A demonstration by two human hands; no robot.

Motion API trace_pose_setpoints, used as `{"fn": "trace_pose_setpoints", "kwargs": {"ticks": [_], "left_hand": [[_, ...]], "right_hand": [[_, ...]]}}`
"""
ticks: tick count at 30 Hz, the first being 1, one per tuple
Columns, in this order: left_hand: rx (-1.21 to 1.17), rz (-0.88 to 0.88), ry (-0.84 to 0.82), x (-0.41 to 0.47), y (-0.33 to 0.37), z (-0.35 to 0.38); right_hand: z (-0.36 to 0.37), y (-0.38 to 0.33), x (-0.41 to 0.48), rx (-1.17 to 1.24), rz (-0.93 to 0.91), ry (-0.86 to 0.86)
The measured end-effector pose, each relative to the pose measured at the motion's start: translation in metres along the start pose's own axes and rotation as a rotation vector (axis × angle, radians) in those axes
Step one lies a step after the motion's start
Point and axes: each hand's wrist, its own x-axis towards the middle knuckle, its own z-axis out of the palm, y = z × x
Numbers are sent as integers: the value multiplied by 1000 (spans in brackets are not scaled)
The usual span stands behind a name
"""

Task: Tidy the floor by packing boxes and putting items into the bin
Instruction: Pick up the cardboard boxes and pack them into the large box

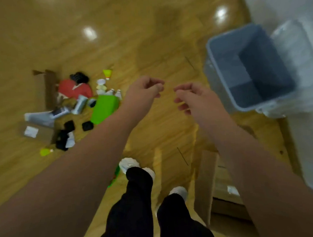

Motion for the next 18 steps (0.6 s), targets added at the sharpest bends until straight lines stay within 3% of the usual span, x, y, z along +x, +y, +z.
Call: {"fn": "trace_pose_setpoints", "kwargs": {"ticks": [4,10,18], "left_hand": [[-79,9,180,-5,16,-103],[-126,-26,355,-3,17,-232],[-136,-95,486,30,21,-344]], "right_hand": [[80,-78,13,-76,-103,-118],[185,-150,31,-171,-99,-314],[282,-233,75,-334,-117,-473]]}}
